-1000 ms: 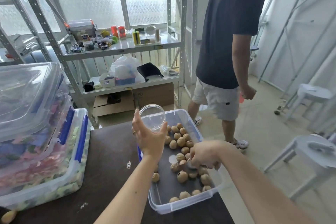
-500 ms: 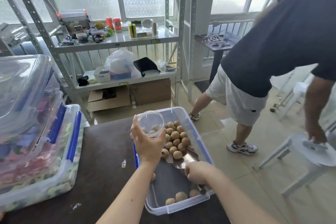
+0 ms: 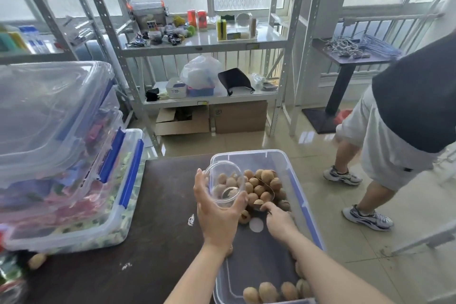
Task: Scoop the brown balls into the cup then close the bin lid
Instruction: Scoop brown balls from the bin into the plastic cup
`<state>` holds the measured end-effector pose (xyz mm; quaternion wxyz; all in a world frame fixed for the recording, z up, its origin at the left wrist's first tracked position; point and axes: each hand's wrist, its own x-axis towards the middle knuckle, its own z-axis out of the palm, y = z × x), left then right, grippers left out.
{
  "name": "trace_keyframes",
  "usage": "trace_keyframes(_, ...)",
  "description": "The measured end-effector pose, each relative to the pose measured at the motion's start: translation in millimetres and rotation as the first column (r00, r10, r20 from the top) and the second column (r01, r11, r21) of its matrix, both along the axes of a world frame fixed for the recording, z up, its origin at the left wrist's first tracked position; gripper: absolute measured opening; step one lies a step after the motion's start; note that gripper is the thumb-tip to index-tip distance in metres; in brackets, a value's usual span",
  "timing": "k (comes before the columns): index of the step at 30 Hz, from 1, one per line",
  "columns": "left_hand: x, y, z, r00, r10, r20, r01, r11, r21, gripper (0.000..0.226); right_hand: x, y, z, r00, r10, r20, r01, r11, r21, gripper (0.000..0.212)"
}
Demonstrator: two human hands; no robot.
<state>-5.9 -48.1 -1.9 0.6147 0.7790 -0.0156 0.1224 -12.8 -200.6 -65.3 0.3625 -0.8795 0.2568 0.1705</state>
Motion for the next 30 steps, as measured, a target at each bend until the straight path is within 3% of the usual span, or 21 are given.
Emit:
trace_keyframes(8,-2.5,2.8,-3.0,1.000,0.022,-0.017,-0.022,0.999,0.040,0.101,-2.1,4.3,-19.9,0.982,-0.067,0.177,0.035,0.984,0.174,0.021)
trace_keyframes(17,-9.2,1.5,9.5,0.999,-0.005,0.040,0.006,1.000,-0.014,0.100,-18.8,-11.1,6.8,0.894,-0.187,0.407,0.072,0.956,0.283,0.023)
trace_keyframes(19,-10.7,1.0,13.4,0.999,-0.003,0.046,0.004,0.999,-0.036,0.099,-22.5,-19.2,15.6,0.866,-0.212,0.453,0.085,0.955,0.285,0.035)
trace_keyframes(21,-12.5,0.3,19.7,0.998,-0.015,0.060,0.019,0.998,-0.060,0.100,-26.1,-28.3,21.8,0.852,-0.240,0.465,0.102,0.948,0.301,0.039)
trace_keyframes(26,-18.1,0.7,32.9,0.997,-0.041,0.070,0.046,0.996,-0.082,0.101,-45.8,-35.7,54.7,0.823,-0.303,0.480,0.121,0.920,0.372,0.017)
trace_keyframes(30,-16.5,-5.2,30.6,0.996,-0.088,0.019,0.087,0.996,0.014,0.100,-61.9,-41.8,76.5,0.824,-0.249,0.509,0.091,0.945,0.314,0.024)
